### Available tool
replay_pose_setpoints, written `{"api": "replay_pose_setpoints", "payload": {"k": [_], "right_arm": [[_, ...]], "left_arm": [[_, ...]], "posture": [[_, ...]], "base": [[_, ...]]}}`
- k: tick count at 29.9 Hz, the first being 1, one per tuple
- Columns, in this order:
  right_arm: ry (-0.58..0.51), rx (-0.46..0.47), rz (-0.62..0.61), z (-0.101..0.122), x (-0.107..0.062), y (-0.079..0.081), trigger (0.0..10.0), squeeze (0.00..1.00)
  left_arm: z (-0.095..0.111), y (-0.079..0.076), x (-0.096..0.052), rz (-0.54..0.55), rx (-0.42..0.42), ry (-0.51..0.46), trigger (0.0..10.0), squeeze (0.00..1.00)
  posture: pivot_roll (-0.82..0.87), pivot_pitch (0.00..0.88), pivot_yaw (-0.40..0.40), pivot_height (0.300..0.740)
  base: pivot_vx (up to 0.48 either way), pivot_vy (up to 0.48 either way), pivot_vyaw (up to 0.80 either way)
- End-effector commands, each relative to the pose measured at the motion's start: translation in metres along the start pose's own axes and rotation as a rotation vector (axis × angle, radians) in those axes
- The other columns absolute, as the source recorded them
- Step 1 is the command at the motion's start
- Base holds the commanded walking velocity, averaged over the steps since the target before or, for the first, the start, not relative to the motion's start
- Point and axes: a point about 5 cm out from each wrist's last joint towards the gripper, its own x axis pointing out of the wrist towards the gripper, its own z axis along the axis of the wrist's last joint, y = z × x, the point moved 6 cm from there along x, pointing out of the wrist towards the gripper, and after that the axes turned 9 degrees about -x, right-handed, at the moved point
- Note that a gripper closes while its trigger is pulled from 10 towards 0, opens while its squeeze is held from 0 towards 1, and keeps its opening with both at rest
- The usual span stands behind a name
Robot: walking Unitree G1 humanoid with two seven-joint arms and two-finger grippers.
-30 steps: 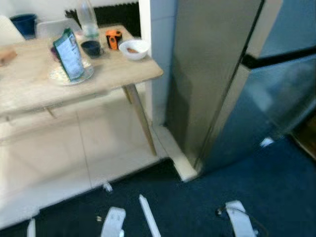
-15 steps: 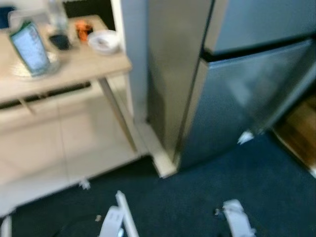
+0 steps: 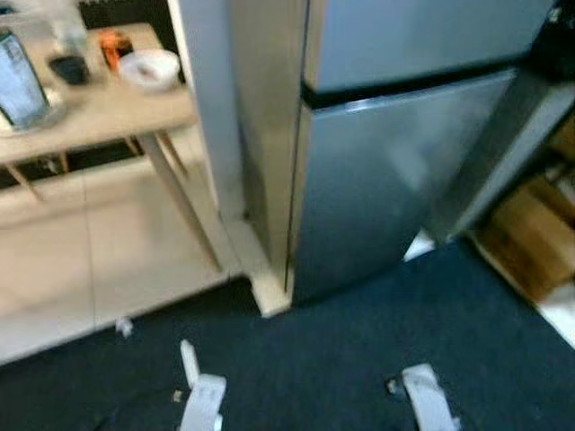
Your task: Restocking fridge
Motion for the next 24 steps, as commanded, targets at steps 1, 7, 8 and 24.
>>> {"api": "replay_pose_setpoints", "payload": {"k": [1,7,8,24], "right_arm": [[0.021,0.002,-0.008,-0.0082,-0.0017,-0.004,10.0,0.0],[0.021,0.003,-0.008,-0.008,-0.0016,-0.0039,10.0,0.0],[0.021,0.003,-0.008,-0.008,-0.0016,-0.0039,10.0,0.0],[0.021,0.003,-0.007,-0.008,-0.0016,-0.0036,10.0,0.0]], "left_arm": [[-0.0306,-0.0258,0.0,-0.08,-0.021,0.095,10.0,0.0],[-0.0303,-0.0256,0.0,-0.081,-0.021,0.094,10.0,0.0],[-0.0303,-0.0256,0.0,-0.081,-0.02,0.094,10.0,0.0],[-0.0307,-0.0251,-0.0001,-0.079,-0.019,0.096,10.0,0.0]], "posture": [[-0.03,0.13,-0.043,0.74],[-0.03,0.13,-0.042,0.74],[-0.03,0.13,-0.042,0.74],[-0.03,0.129,-0.042,0.74]], "base": [[0.0,-0.461,0.0],[0.0,-0.459,0.0],[0.0,-0.458,0.0],[0.0,-0.458,0.0]]}}
